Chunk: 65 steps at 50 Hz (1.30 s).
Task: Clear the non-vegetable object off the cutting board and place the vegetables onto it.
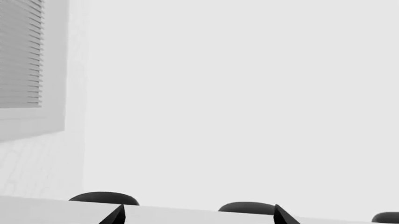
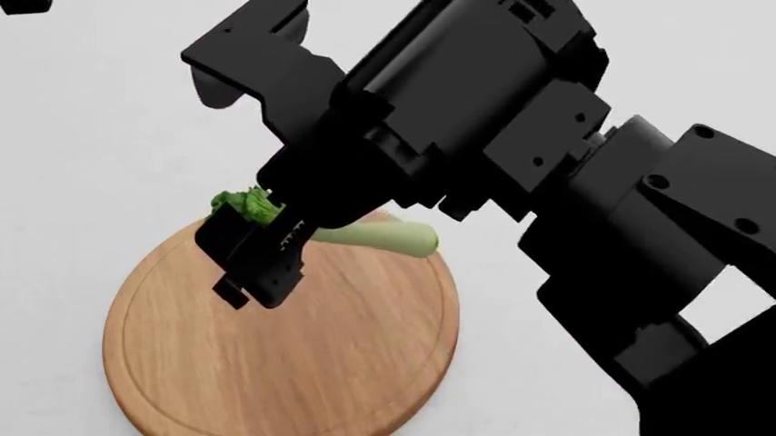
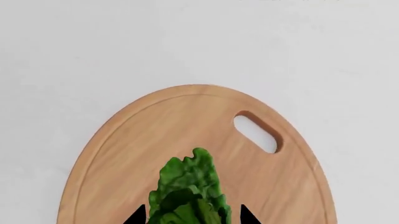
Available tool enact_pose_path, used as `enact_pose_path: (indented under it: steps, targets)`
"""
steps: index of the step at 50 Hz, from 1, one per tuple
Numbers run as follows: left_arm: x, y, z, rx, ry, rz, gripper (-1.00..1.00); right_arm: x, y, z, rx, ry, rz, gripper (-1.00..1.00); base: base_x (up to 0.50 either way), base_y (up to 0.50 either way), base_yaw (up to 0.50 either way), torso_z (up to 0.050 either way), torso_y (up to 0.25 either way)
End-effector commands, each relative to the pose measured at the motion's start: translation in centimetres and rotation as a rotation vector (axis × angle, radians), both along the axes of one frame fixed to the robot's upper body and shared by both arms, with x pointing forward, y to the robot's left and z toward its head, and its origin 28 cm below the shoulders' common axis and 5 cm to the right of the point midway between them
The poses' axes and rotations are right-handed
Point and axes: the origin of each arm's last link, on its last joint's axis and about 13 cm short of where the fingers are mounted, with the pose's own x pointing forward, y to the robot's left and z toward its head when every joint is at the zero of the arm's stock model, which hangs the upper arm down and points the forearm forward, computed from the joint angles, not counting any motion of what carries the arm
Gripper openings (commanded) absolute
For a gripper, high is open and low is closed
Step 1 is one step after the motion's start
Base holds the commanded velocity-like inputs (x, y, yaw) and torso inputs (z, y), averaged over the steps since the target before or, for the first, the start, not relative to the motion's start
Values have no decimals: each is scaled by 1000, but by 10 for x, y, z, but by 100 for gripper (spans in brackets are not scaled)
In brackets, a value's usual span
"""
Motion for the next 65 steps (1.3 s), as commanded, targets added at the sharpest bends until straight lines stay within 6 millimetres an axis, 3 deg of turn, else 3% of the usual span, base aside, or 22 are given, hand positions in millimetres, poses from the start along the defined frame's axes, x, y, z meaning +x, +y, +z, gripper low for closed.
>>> enact_pose_path:
  steps: [1, 11, 21, 22, 30, 38, 55, 56, 59, 65]
  targets:
    - [0, 2, 0, -2, -1, 4, 100, 7, 10, -9, 1, 14, 43, -100, 0, 0, 0, 0, 0]
    - [0, 3, 1, -2, -4, 10, 100, 9, 9, -29, -20, 23, 39, -100, 0, 0, 0, 0, 0]
    - [1, 3, 0, -2, -1, 12, 100, 11, 12, -30, -20, 6, 48, -100, 0, 0, 0, 0, 0]
    - [1, 3, 0, -3, -1, 13, 100, 11, 12, -29, -21, 2, 49, 100, 0, 0, 0, 0, 0]
    - [0, 3, 1, -6, -4, 9, 100, 11, 12, -24, -14, -12, 39, 100, 0, 0, 0, 0, 0]
    - [-1, 2, 0, -7, -4, 7, 100, -1, 8, -2, -12, -58, 28, 100, 0, 0, 0, 0, 0]
    - [-4, -1, 7, -3, -15, 3, 100, -78, -13, 25, -22, -98, 5, 100, 0, 0, 0, 0, 0]
    - [-4, -1, 10, -6, -21, -1, 100, -99, -23, 39, -11, -216, -14, 100, 0, 0, 0, 0, 0]
    - [-4, -1, 10, -4, -21, -1, 100, -130, -14, 35, 25, -111, 19, 100, 0, 0, 0, 0, 0]
    - [-5, -1, 9, -3, -21, 1, 100, -139, -12, 31, 37, -100, 28, 100, 0, 0, 0, 0, 0]
